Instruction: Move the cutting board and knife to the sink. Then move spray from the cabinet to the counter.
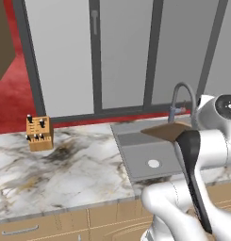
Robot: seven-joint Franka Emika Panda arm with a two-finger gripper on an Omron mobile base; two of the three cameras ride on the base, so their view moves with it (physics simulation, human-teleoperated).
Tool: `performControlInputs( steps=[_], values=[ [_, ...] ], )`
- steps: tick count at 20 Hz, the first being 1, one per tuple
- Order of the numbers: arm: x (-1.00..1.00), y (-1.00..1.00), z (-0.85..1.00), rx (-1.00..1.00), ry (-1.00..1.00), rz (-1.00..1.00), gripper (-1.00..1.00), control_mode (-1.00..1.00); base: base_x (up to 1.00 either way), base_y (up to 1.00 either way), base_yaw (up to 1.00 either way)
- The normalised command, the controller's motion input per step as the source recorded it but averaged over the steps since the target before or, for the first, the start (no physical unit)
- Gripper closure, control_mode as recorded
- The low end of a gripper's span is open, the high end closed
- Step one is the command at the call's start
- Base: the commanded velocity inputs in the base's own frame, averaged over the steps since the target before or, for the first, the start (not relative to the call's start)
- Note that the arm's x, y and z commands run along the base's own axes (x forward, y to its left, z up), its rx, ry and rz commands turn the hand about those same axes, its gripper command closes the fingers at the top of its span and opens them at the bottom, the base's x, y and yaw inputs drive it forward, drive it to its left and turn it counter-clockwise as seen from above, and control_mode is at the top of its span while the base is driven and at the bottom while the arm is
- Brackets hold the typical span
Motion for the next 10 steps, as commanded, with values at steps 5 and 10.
performControlInputs(
  steps=[5, 10],
  values=[
    [0.0, -0.05, -0.07, -0.01, -0.02, -0.2, 1.0, -1.0, 0.0, 0.0, 0.0],
    [0.0, -0.08, -0.06, 0.0, 0.0, -0.15, 1.0, -1.0, 0.0, 0.0, 0.0]
  ],
)
